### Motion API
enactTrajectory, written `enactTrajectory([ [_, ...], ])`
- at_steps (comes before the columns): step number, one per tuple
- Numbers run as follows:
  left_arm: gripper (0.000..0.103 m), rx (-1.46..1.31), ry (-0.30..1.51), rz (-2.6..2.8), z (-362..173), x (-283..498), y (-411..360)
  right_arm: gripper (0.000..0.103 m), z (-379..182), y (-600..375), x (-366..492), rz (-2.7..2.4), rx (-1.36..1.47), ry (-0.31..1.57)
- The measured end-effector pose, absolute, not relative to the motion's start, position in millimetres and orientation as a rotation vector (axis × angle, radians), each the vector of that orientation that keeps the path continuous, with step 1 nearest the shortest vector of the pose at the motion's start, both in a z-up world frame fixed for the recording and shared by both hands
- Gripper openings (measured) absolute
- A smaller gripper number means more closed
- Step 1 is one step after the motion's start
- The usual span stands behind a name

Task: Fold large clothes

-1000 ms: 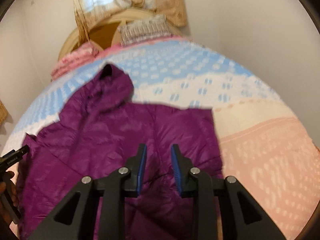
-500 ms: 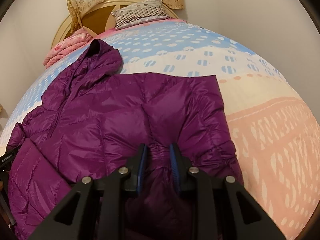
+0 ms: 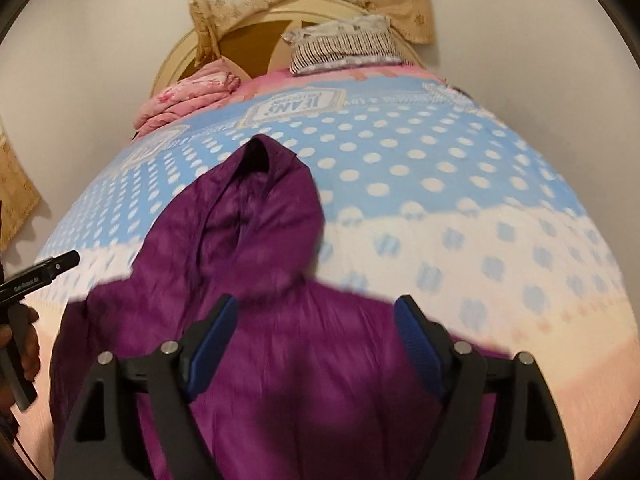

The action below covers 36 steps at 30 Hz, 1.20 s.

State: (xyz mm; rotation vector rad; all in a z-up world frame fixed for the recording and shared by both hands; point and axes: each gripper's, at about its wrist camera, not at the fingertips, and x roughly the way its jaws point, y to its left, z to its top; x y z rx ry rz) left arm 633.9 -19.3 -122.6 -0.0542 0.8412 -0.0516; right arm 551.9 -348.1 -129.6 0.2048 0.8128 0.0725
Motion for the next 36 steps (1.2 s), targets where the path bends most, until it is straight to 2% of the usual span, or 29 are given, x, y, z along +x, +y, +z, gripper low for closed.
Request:
enactTrajectory([
  [10,0.099,-0.055,0.899,-0.084,-166,725,-56,0.084,-167,-350,661,0.095,0.318,0.871],
  [13,0.086,-0.043,0.900,-0.111,-176,738,-62,0.083,-182,-348,678,0.086,0.314,0.912],
  [15,0.066,-0.020,0.925,-0.145,-184,746,-70,0.082,-188,-344,686,0.095,0.306,0.919],
  [17,0.059,-0.010,0.937,-0.159,-189,754,-77,0.081,-188,-342,689,0.108,0.291,0.902],
  [18,0.043,-0.006,0.942,-0.168,-191,756,-80,0.068,-188,-341,691,0.113,0.283,0.904],
  [19,0.026,-0.008,0.943,-0.198,-192,758,-83,0.048,-189,-341,693,0.127,0.282,0.916],
  [20,0.000,-0.011,0.958,-0.231,-194,758,-86,0.013,-191,-340,695,0.147,0.278,0.939],
  [24,0.000,0.072,0.871,-0.263,-179,740,-95,0.009,-173,-331,676,0.184,0.205,0.883],
  [31,0.000,-0.010,0.763,-0.324,-129,697,-73,0.009,-136,-330,620,0.225,0.164,0.718],
  [36,0.000,-0.072,0.715,-0.376,-119,653,-56,0.009,-125,-321,570,0.286,0.110,0.620],
])
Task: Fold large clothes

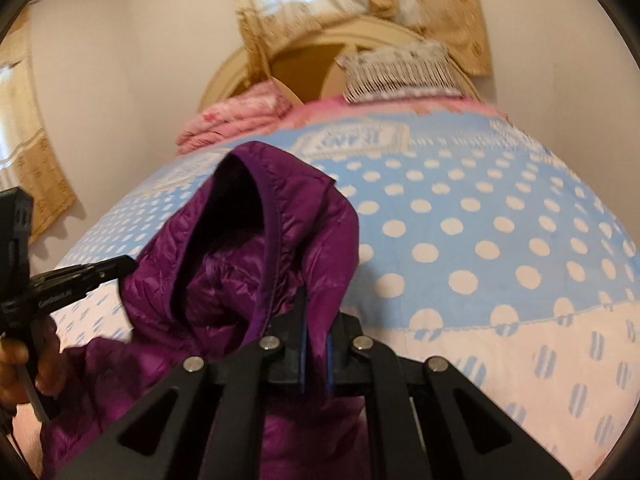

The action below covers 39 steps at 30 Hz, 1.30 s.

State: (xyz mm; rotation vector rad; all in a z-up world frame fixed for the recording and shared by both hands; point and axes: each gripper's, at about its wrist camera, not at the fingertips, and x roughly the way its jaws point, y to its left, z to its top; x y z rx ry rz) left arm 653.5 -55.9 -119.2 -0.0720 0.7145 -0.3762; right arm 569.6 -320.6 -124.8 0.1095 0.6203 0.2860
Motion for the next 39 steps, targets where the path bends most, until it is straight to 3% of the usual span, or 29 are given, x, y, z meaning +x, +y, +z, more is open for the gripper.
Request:
enactTrajectory([
  [7,0.000,0.004,0.624,-0.414,-112,598,-63,0.009,-122,-313,524,0.359,0.017,0.551],
  [13,0.001,0.261,0.559,-0.422,-126,545,-69,0.015,-138,-326,506,0.415,-0.120,0.629],
  [16,0.001,0.307,0.600,-0.372,-136,539,-60,0.026,-145,-350,501,0.411,-0.079,0.665],
  [18,0.001,0.291,0.650,-0.334,-144,543,-48,0.046,-147,-363,496,0.391,-0.047,0.676],
  [20,0.001,0.267,0.682,-0.300,-150,547,-33,0.056,-148,-376,490,0.360,0.001,0.693],
  [28,0.003,0.010,0.789,-0.274,-158,550,5,0.056,-138,-390,473,0.315,0.152,0.700],
  [29,0.008,-0.003,0.783,-0.276,-156,548,4,0.056,-135,-384,471,0.322,0.163,0.703],
  [31,0.040,-0.012,0.779,-0.262,-150,543,-2,0.056,-128,-369,470,0.307,0.136,0.723],
  [32,0.070,-0.007,0.757,-0.262,-144,536,-9,0.056,-125,-358,468,0.303,0.110,0.733],
  [33,0.079,-0.002,0.729,-0.265,-137,530,-15,0.056,-124,-350,464,0.311,0.093,0.740],
  [39,0.086,0.039,0.634,-0.363,-106,500,-66,0.053,-122,-303,452,0.373,0.104,0.809],
])
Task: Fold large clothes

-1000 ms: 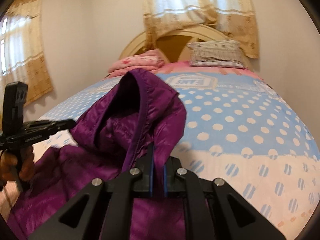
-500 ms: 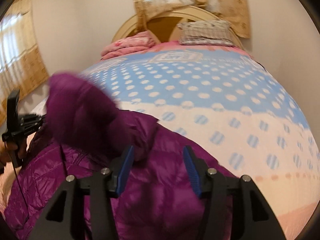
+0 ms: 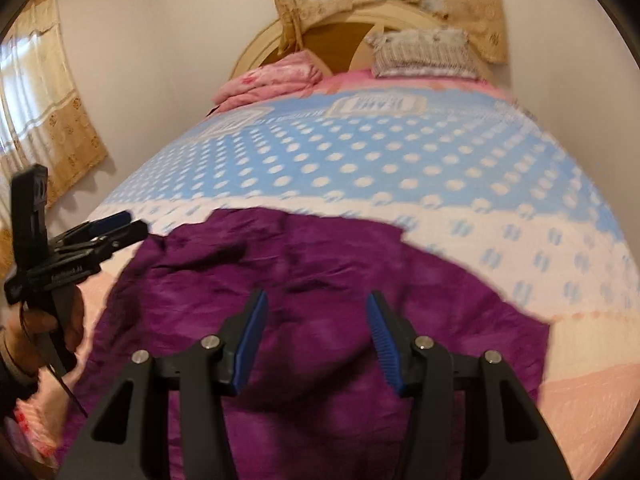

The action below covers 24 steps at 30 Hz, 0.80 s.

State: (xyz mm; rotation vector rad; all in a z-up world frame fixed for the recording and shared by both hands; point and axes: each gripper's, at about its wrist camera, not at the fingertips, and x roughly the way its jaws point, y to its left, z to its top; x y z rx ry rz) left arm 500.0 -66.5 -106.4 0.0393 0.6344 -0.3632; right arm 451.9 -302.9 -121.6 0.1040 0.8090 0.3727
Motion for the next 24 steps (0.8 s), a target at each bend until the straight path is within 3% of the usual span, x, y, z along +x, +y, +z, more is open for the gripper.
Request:
enactTrajectory([
  [5,0.087,0.225,0.765,-0.362,-150,490,-108,0.047,-156,-273,444,0.369,-0.031,0.935],
  [9,0.088,0.188,0.843,-0.387,-188,481,-100,0.046,-181,-278,436,0.350,-0.039,0.971],
  [12,0.093,0.099,0.850,-0.409,-195,484,-89,0.046,-192,-282,431,0.345,-0.022,0.958],
  [24,0.097,0.100,0.851,-0.391,-202,484,-92,0.046,-204,-284,428,0.328,-0.054,0.882],
])
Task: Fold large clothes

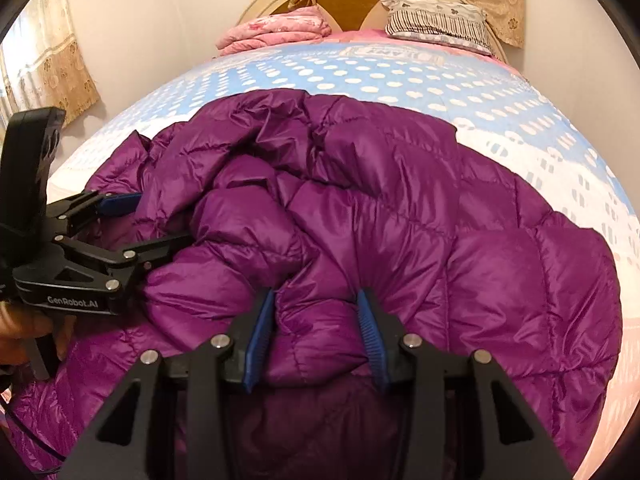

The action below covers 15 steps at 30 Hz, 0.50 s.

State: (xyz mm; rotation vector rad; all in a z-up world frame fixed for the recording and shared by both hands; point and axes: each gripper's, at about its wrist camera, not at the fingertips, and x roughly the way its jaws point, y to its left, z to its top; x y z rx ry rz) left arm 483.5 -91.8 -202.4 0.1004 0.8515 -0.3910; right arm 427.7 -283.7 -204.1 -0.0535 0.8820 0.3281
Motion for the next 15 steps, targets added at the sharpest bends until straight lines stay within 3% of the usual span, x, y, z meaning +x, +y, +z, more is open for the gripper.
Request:
enactTrajectory([
  [15,0.098,0.109,0.854,-0.381,-204.4,484.5,-93.6,0.046,-204.7,-274.6,424.0,0.298,-0.093,0.868],
])
